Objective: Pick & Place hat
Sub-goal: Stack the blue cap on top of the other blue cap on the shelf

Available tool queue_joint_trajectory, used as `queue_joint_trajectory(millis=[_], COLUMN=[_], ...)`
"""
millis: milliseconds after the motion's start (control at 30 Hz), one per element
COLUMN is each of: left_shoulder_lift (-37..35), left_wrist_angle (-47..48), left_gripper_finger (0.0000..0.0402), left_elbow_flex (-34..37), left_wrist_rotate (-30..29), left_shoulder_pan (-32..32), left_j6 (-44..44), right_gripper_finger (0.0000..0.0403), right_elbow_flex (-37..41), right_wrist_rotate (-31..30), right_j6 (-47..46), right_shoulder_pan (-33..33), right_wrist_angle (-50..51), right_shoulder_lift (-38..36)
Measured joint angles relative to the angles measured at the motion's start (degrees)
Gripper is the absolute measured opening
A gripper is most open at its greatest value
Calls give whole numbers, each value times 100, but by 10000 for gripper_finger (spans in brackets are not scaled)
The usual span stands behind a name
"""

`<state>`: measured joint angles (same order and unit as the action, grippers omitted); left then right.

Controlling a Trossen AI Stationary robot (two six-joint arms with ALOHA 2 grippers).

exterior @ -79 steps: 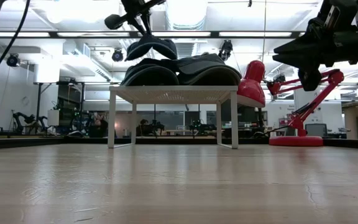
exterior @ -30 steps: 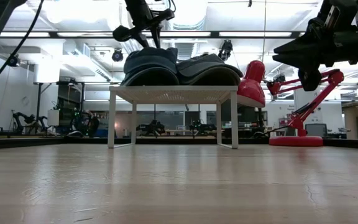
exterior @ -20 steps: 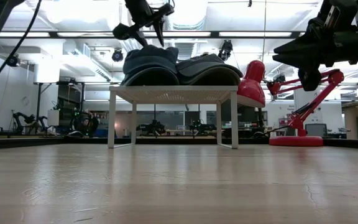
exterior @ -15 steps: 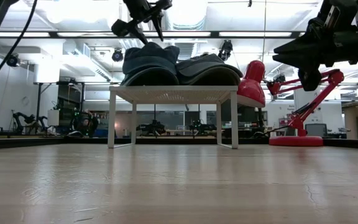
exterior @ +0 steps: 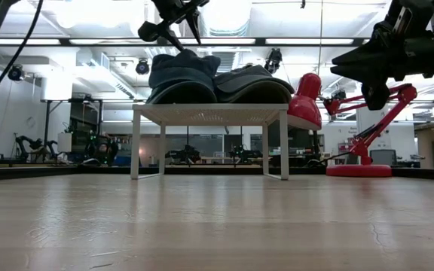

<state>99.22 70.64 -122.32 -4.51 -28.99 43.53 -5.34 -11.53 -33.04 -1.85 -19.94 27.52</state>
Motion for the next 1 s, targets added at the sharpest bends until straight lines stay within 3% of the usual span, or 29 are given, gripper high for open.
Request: queue_joint_trajectory(millis=[1000], left_shoulder_lift=[-2], left_wrist_angle=[132], left_gripper_finger=[207], left_elbow_flex=[39], left_wrist_rotate=[-208], left_shoulder_pan=[0], left_j6=[-498], right_gripper_finger=[68], right_elbow_flex=[0], right_wrist_rotate=[0], right_j6=[0], right_shoulder_pan=[-1], right_wrist_angle=[-2], right_shoulder_lift=[1])
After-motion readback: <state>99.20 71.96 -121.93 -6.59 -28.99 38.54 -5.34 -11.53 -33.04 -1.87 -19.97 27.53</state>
